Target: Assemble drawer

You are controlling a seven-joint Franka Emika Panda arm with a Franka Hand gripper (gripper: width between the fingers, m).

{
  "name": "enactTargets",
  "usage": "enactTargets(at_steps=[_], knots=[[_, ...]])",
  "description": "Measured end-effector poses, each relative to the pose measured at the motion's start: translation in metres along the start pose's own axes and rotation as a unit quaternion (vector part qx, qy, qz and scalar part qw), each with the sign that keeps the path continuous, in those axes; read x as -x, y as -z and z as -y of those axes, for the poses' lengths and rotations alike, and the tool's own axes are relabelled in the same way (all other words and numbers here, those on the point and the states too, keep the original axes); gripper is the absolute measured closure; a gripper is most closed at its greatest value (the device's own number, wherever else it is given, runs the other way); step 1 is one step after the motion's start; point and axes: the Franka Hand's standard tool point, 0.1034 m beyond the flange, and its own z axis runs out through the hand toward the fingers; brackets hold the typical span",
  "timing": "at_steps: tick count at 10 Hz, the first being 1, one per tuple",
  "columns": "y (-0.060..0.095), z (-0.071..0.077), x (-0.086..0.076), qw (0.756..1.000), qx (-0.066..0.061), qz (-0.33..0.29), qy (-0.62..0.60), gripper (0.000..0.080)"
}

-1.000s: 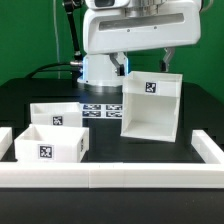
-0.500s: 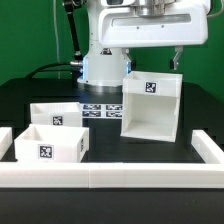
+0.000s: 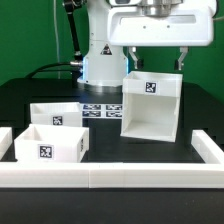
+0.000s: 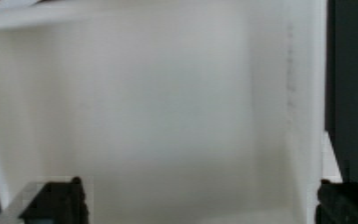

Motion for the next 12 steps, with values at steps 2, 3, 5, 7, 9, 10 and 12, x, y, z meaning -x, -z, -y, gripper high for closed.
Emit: enactTargets(at_steps=[2,3,5,7,9,10,12], knots=[[-0.006,0.007,0.007,1.000,0.001,0.005,0.006,0.0150],[-0.009,0.011,0.009,1.000,0.001,0.005,0.010,0.0150],[-0.017,0.015,0.012,1.000,0.000,0.005,0.017,0.0150],[-0.028,0.015,0.012,1.000,-0.001,0.006,0.023,0.0150],[-0.033,0.014,0.011,1.000,-0.002,0.007,0.026,0.0200],[-0.033,0.014,0.011,1.000,-0.002,0.007,0.026,0.0200],[-0.034,0.014,0.012,1.000,-0.001,0.007,0.026,0.0376]])
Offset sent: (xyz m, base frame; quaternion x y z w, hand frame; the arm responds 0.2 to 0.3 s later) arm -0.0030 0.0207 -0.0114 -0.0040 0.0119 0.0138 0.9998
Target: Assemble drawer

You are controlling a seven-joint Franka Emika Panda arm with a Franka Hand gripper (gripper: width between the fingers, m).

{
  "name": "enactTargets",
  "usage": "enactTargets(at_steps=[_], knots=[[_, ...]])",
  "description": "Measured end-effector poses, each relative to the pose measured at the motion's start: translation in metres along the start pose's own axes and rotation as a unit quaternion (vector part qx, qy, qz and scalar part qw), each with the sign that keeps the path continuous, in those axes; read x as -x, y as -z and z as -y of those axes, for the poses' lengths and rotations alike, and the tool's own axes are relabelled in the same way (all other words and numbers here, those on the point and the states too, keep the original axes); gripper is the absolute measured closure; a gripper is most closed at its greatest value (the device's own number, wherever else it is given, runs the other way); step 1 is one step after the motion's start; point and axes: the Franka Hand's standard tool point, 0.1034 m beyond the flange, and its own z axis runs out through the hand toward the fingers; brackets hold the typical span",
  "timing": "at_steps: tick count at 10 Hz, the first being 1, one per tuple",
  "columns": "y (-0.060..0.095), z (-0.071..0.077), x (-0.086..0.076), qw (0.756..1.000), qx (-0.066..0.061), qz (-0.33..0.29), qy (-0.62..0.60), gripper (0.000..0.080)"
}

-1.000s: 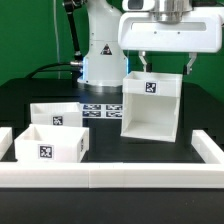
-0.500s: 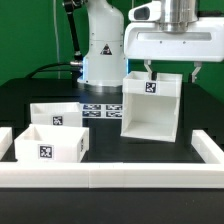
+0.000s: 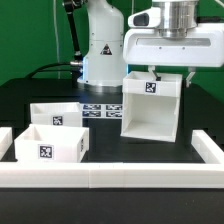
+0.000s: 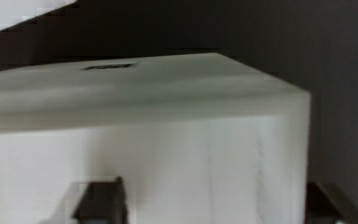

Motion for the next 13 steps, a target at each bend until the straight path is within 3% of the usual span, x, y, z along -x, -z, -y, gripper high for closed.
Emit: enactTargets(at_steps=[2,10,13], knots=[[0.000,0.000,0.000,1.000,0.000,0.000,0.000,0.0735],[0.000,0.000,-0.003,1.000,-0.001,0.000,0.007,0.0763],[0.002,0.011,-0.040,1.000,-0.010,-0.009,0.020,0.0762]])
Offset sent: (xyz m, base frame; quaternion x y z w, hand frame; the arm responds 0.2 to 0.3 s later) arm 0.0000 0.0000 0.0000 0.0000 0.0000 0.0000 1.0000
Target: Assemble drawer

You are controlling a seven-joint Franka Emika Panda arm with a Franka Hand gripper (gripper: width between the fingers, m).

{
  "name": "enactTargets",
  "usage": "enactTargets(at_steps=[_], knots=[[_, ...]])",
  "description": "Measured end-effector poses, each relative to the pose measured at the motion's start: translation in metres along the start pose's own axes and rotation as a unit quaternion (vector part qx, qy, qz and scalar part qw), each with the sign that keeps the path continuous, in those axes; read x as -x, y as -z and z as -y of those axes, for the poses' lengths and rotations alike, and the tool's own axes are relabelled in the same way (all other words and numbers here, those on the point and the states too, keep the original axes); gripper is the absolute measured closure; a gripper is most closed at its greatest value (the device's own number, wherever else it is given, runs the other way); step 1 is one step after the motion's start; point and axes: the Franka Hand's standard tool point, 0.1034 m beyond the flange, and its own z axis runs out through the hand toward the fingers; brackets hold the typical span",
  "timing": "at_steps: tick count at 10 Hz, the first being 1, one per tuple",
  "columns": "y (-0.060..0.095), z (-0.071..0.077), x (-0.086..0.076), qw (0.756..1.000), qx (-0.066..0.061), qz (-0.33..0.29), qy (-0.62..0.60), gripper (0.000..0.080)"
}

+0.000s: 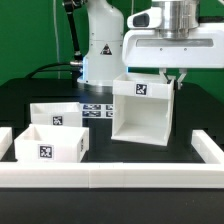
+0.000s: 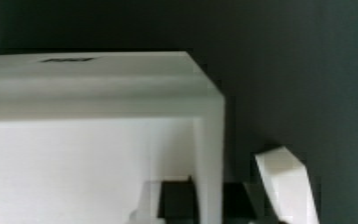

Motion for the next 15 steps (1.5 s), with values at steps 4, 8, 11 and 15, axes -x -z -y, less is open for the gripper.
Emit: enactTargets(at_steps=[4,8,11,15], knots=[[0.002,0.006,-0.049,1.000,-0.011,-0.019,0.000,0.0762],[0.003,0.020,-0.089,0.999,-0.025,-0.036,-0.009,0.0761],[0.005,0.020,-0.105,0.999,-0.029,-0.045,-0.007,0.0758],[0.005,0.023,-0.104,0.994,-0.038,-0.041,-0.091,0.0758]])
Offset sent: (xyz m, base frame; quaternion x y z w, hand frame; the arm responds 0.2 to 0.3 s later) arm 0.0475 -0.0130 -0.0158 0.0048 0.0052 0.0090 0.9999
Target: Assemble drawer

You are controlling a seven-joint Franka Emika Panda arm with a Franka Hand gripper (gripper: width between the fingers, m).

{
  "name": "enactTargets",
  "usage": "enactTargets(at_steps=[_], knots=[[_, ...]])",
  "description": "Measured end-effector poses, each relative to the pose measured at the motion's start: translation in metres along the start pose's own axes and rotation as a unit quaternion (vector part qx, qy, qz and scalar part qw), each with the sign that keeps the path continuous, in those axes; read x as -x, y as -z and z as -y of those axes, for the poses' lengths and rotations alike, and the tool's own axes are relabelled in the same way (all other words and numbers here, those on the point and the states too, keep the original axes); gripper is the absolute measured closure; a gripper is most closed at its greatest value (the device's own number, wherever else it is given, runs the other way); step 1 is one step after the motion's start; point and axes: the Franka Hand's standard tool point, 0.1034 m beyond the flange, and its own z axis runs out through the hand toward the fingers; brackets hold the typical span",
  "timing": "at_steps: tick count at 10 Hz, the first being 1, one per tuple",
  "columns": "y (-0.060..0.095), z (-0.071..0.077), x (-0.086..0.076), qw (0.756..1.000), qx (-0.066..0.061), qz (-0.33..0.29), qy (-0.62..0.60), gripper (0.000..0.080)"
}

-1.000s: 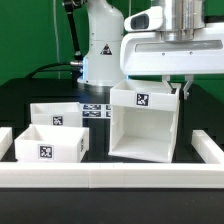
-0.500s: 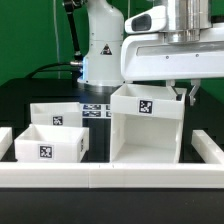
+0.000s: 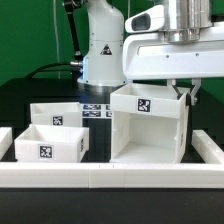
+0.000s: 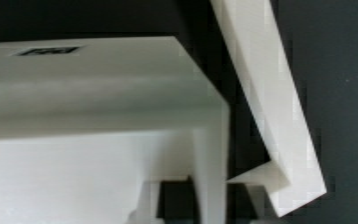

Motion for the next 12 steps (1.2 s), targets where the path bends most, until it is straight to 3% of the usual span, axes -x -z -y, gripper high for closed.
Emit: enactTargets(at_steps=[4,8,12], knots=[[0.003,0.001,-0.012,0.988,-0.018,0.000,-0.154,0.0758],[0.003,0.006,-0.011,0.967,-0.021,0.005,-0.256,0.0758],[-0.002,0.012,-0.009,0.920,-0.031,0.013,-0.390,0.0758]])
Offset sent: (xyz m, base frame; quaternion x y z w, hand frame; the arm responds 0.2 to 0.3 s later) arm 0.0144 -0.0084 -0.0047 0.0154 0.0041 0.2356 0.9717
